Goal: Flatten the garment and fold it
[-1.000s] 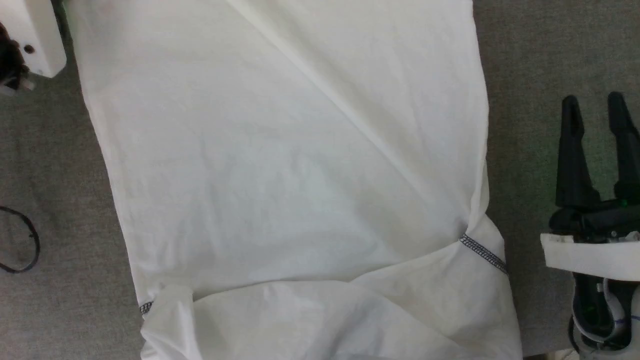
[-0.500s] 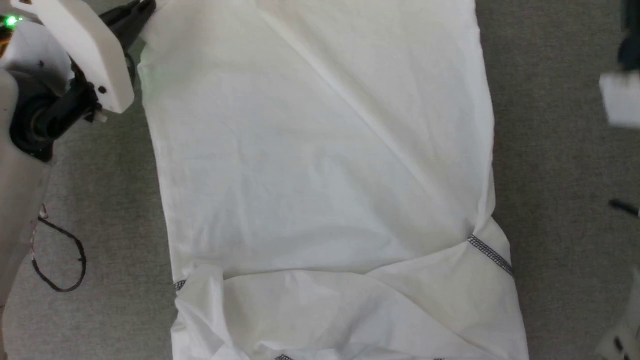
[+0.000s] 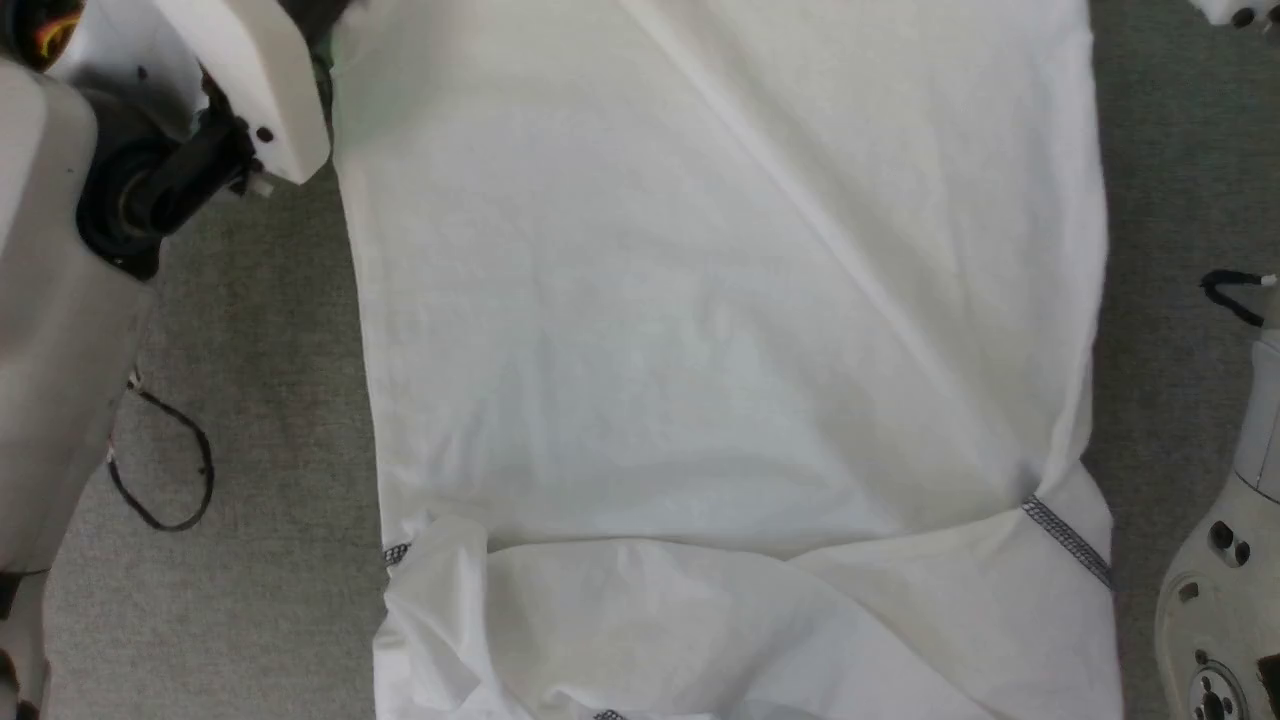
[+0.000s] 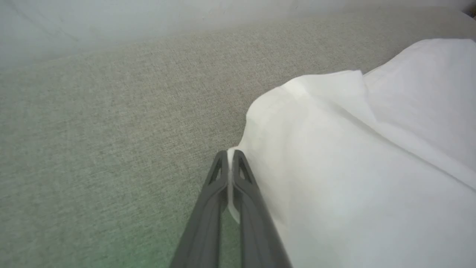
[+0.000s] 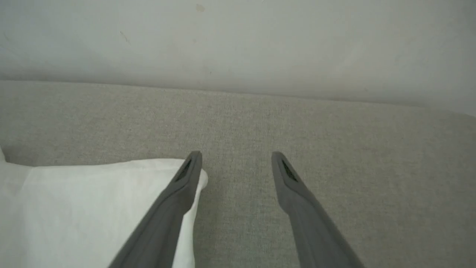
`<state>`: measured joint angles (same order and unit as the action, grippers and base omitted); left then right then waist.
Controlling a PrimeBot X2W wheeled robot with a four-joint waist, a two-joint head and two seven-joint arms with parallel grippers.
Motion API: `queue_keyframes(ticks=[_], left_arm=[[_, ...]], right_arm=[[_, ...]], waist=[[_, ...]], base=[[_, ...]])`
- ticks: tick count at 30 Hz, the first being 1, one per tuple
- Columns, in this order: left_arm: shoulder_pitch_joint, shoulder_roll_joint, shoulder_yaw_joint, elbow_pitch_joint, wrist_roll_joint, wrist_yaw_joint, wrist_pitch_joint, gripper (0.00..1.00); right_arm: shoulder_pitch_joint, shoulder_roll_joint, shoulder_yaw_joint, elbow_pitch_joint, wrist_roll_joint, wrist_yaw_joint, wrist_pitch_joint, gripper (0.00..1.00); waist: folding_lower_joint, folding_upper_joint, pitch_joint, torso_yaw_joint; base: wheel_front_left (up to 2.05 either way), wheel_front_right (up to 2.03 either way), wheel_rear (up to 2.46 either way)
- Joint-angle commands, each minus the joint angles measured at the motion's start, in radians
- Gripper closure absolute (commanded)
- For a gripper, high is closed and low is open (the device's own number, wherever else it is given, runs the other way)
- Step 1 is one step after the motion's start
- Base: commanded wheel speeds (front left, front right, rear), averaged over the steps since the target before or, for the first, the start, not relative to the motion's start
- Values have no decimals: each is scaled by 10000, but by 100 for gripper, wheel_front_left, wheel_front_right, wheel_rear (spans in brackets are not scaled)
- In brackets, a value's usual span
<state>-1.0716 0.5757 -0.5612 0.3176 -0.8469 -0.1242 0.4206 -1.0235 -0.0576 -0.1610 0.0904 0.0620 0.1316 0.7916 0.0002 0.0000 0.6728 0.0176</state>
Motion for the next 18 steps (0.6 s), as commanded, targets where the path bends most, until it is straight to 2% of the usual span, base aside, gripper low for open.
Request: queue_keyframes(ticks=[1, 12, 13, 14, 15, 16, 18], left_arm=[[-171, -75, -65, 34, -68, -65, -73, 100], [-690, -232, -606, 311, -297, -65, -328, 100], [-728, -245, -652, 343, -324, -65, -354, 100], [-764, -257, -700, 375, -349, -65, -383, 100], [-801, -266, -748, 404, -373, -65, -415, 100], [-842, -276, -796, 429, -397, -65, -450, 100], [-920, -288, -892, 492, -450, -65, -527, 100]], right_arm=[[-93, 40, -52, 89, -72, -9, 174, 0], [289, 72, 182, 445, 518, -9, 1514, 0], [314, 72, 146, 448, 524, -9, 1571, 4], [339, 72, 131, 455, 501, -9, 1620, 44], [349, 72, 99, 449, 471, -9, 1624, 64], [340, 72, 20, 435, 425, -9, 1581, 96], [294, 72, -79, 423, 353, -9, 1449, 100]], waist=[[-2, 0, 283, 275], [-2, 0, 733, 680], [-2, 0, 771, 709], [-2, 0, 805, 736], [-2, 0, 841, 759], [-2, 0, 878, 786], [-2, 0, 925, 831]], base=[[0, 0, 0], [0, 0, 0], [0, 0, 0], [0, 0, 0], [0, 0, 0], [0, 0, 0], [0, 0, 0]])
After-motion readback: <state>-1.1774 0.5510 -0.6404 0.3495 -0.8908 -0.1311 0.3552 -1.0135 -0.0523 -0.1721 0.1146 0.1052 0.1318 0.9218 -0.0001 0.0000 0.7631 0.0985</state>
